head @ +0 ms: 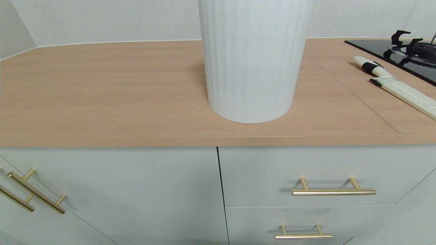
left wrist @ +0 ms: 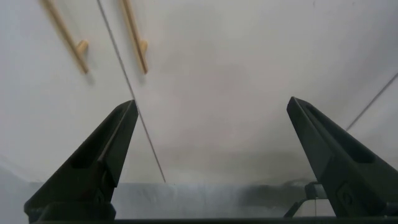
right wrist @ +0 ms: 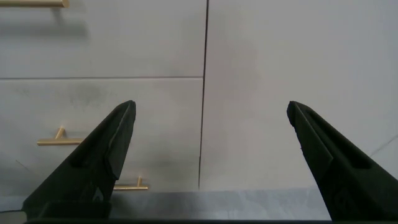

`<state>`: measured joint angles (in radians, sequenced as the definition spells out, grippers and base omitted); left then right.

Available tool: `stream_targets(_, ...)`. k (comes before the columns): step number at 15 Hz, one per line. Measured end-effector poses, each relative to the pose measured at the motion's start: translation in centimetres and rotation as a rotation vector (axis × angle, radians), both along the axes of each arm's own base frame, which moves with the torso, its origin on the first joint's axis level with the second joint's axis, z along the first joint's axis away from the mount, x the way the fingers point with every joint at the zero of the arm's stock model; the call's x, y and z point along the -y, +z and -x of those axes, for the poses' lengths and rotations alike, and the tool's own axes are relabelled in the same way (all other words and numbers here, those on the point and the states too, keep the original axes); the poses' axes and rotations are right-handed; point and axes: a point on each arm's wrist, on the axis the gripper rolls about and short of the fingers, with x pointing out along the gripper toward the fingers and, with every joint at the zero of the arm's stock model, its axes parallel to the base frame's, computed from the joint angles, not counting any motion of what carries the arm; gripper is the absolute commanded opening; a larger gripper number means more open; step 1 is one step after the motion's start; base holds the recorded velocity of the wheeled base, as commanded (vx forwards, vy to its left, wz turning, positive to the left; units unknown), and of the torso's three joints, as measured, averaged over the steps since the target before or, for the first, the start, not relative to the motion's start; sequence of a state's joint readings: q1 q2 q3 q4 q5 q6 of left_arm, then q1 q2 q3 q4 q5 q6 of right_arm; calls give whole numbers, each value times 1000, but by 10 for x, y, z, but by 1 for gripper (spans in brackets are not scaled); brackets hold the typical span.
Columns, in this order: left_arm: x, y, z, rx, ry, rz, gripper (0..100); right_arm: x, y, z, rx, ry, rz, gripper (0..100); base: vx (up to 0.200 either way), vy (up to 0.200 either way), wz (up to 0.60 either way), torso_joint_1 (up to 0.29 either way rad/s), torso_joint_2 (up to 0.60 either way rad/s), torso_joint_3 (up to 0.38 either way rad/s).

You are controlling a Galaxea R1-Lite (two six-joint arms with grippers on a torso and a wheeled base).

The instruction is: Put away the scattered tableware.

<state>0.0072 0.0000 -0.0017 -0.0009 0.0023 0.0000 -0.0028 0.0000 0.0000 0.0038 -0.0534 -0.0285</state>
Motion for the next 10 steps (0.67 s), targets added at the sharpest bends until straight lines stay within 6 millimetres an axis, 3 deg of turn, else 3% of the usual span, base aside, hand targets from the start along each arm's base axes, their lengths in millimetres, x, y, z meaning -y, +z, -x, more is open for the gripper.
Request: stream_targets(10, 0, 0, 0, 0, 0, 0, 100, 0, 0, 0, 0, 0, 1, 100, 0, 0, 0, 13, -31, -19)
